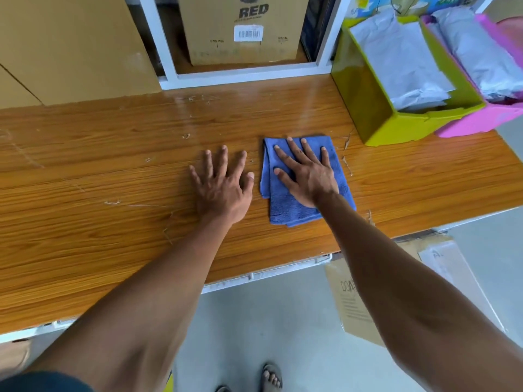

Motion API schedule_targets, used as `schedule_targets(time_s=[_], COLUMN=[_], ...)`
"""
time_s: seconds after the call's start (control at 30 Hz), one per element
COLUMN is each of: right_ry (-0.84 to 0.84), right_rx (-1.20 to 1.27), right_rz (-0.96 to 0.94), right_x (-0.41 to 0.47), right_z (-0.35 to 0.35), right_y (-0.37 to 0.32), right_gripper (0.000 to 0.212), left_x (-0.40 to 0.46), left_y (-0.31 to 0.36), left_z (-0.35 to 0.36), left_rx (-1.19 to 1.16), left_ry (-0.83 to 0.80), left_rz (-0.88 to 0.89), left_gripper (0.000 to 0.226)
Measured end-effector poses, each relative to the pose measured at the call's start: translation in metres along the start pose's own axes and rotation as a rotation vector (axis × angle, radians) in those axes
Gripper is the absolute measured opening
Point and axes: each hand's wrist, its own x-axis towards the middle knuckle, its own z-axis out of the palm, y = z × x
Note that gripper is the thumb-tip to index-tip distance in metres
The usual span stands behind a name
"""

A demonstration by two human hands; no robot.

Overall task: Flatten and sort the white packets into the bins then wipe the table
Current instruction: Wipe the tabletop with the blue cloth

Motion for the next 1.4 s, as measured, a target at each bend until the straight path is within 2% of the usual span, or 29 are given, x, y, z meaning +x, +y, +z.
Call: schedule_targets(time_s=[0.27,0.6,0.73,0.83,1.23,1.4], right_ry=[-0.015,-0.029,-0.006,0.001,-0.042,-0.007], right_rx=[0.005,-0.005,-0.015,-0.013,-0.031,-0.015], right_rz=[-0.04,-0.06,-0.064,-0.083,-0.04,-0.074], right_x=[-0.079,-0.012,-0.072,-0.101,0.0,-0.077], right_z=[0.008,-0.007,0.004,0.006,-0.012,-0.002], right_y=[0.003,0.037,0.034,0.039,0.072,0.075], right_gripper=[0.064,0.063,0.066,0.065,0.065,0.068], left_x=[-0.003,-0.001,-0.011,-0.022,-0.018,-0.022], left_y=[0.0,0.003,0.02,0.044,0.048,0.051], left_z=[-0.009,-0.002,-0.003,0.002,0.01,0.003], left_rx=[-0.004,0.009,-0.003,0.014,0.023,0.047], left_ry=[-0.07,0.013,-0.038,-0.068,0.017,-0.005], left_rz=[-0.006,0.015,-0.048,-0.007,0.034,0.009], left_gripper=[0.069,0.063,0.064,0.069,0.068,0.069])
